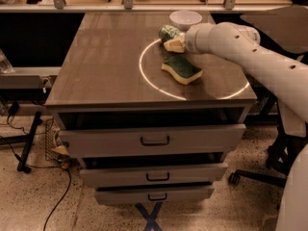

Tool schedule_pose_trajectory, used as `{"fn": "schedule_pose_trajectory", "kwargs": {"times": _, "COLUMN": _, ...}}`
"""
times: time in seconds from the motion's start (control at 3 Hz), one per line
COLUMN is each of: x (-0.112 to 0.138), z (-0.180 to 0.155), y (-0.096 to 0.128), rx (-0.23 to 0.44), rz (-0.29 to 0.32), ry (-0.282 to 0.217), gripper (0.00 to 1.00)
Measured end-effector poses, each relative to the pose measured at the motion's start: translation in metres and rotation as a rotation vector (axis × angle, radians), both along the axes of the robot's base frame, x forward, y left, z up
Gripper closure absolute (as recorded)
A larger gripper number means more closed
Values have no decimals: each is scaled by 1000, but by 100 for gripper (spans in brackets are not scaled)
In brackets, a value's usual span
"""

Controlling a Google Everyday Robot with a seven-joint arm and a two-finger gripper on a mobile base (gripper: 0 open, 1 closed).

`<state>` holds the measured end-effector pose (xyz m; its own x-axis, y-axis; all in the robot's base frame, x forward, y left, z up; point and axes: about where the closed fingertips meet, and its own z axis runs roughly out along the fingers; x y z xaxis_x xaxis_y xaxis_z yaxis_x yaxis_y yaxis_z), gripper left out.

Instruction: Move green can near white bowl

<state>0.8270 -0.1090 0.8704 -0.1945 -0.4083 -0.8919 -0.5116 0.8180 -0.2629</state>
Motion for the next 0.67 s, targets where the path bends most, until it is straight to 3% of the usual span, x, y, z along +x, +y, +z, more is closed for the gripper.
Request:
{"fn": "schedule_pose_trajectory", "kwargs": {"times": 0.33, "x": -4, "z": -4, "y": 6, "rx": -1, "rz": 8, "ry": 0, "gripper": 0}}
{"fn": "schedule_pose_trajectory", "kwargs": {"times": 0.67, "x": -34, "z": 17, "y": -11, "rx": -49, "rz": 5, "ry": -15, "gripper": 0}}
